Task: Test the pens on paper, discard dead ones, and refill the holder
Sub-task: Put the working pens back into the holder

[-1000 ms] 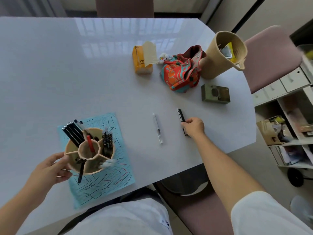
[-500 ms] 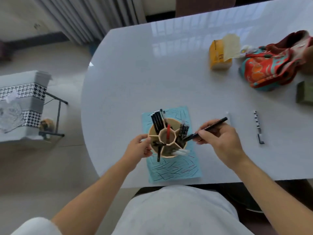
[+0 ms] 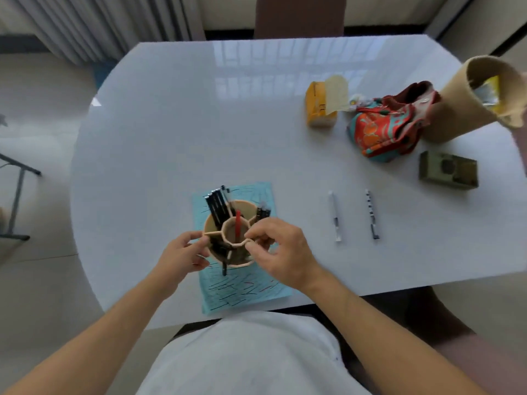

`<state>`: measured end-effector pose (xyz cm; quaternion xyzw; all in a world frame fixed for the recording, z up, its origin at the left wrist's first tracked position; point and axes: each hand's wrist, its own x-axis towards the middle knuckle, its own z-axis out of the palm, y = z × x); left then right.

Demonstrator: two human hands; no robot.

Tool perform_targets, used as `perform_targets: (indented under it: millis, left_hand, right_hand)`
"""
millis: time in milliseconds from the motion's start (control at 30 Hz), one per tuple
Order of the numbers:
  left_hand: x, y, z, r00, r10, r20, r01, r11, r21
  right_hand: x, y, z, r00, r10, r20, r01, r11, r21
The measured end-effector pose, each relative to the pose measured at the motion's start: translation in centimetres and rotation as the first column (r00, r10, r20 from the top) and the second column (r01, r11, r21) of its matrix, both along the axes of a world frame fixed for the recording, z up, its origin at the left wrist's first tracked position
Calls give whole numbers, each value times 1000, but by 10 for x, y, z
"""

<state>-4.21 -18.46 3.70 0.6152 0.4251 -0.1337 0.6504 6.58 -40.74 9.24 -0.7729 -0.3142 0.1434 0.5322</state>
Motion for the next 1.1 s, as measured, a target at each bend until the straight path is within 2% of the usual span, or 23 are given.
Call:
perform_targets:
  millis: [100, 167, 233, 300, 400, 533, 667, 733, 833, 967, 1100]
  left_hand:
    - [-1, 4, -14, 1000, 3, 8, -3, 1000, 3]
    - [0, 5, -20, 1000, 7, 8, -7, 1000, 6]
    - [0, 4, -22, 1000, -1, 5, 0, 1000, 18]
    - [0, 4, -21, 1000, -1, 5, 0, 1000, 31]
    - [0, 4, -21, 1000, 4, 5, -4, 999, 38]
    - [-1, 4, -22, 1000, 10, 7, -10, 999, 38]
    - [-1, 2, -21, 1000, 15, 9, -16, 999, 32]
    - [-1, 1, -21, 1000, 9, 9, -9, 1000, 28]
    - [-1, 1, -20, 1000, 15, 16, -15, 999, 29]
    - [-1, 1, -23, 999, 29, 20, -30, 999, 23]
    - [-1, 2, -26, 999, 28, 18, -28, 999, 21]
  right_hand:
    - [30, -47, -11, 950, -312, -9, 311, 947, -86]
    - [58, -88, -27, 834, -551, 31, 542, 808, -229]
    - [86, -129, -46, 699, -712, 66, 673, 624, -398]
    - [107, -161, -65, 644, -756, 116, 668, 482, -567]
    - [128, -185, -83, 675, -722, 148, 564, 377, -735]
    - [145, -179, -89, 731, -679, 68, 478, 438, -761]
    - [141, -161, -88, 735, -669, -111, 424, 581, -695]
    - [136, -151, -91, 749, -646, -145, 397, 613, -683]
    - [131, -137, -95, 791, -602, -109, 366, 609, -703]
    - [130, -124, -93, 831, -555, -20, 333, 527, -782]
    - [134, -119, -90, 819, -573, -24, 321, 492, -809]
